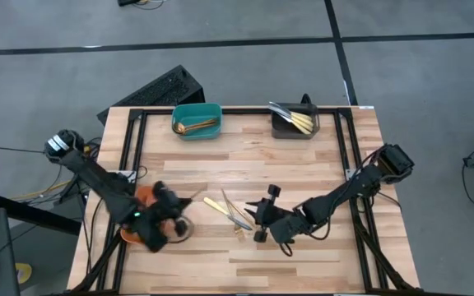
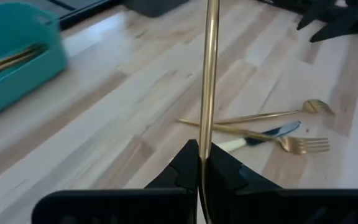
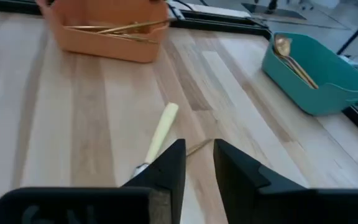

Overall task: Sort silverware by color (type)
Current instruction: Put the gold fork into the orange bin

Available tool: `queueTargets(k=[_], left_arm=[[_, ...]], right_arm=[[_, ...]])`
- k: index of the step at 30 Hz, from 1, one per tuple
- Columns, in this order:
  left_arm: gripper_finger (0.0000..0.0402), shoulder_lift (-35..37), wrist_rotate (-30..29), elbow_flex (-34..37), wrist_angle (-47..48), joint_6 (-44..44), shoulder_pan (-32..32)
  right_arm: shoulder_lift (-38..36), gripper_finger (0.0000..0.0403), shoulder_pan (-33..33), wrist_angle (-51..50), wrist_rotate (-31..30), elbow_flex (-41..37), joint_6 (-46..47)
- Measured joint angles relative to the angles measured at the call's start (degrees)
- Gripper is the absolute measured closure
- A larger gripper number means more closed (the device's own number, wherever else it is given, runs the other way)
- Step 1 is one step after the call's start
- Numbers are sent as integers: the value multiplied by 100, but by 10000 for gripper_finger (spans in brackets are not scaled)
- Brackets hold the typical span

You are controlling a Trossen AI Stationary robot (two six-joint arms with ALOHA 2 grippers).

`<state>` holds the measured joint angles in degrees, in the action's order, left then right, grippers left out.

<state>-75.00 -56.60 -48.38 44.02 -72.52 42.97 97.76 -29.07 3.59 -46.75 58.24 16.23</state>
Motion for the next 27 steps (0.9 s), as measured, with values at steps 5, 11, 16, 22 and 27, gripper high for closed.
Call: queueTargets(k=[5, 11, 16, 22, 27], left_arm=[[401, 85, -22, 2, 1530, -1721, 1014], [401, -21, 452, 208, 2837, -3940, 1820], [401, -127, 1181, 759, 2764, -4953, 2058], [401, -127, 1487, 1221, 1874, -4900, 2058], [390, -121, 1561, 1270, 1736, -4830, 2052]], right_arm=[[0, 285, 25, -329, 28, 0, 607], [0, 285, 9, -557, 29, 0, 782], [0, 284, -25, -539, 36, 0, 798], [2, 284, -7, -529, 34, 0, 844], [2, 284, -6, -434, 34, 0, 846]])
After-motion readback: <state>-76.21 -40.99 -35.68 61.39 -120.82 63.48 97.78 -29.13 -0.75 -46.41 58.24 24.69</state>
